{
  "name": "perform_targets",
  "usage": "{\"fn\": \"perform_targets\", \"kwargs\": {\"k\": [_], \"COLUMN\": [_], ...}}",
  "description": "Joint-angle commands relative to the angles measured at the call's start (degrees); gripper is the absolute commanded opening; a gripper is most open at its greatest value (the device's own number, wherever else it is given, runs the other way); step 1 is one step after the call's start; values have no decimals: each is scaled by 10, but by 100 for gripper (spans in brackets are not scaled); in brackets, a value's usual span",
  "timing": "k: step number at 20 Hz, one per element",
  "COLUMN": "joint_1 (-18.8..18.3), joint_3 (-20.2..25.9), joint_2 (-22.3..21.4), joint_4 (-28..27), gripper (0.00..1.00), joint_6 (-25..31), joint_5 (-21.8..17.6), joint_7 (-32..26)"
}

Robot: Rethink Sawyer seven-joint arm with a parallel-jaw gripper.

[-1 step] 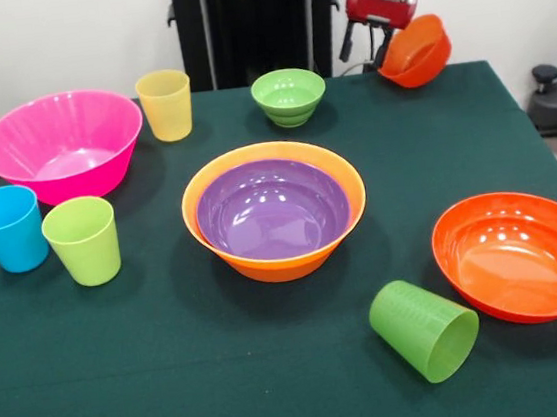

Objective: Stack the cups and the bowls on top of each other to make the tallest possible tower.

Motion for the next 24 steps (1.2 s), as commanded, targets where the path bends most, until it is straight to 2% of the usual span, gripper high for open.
{"fn": "perform_targets", "kwargs": {"k": [1, 4, 11, 18, 24], "joint_1": [-13, -28, -44, -46, -43], "joint_3": [72, 82, 109, 120, 115], "joint_2": [-3, -23, -55, -60, -53], "joint_4": [-56, -45, -42, -62, -65], "gripper": [100, 100, 100, 100, 100], "joint_6": [-25, -13, 13, 38, 37], "joint_5": [-24, -41, -40, -17, -26], "joint_7": [19, 16, 25, 26, 15]}}
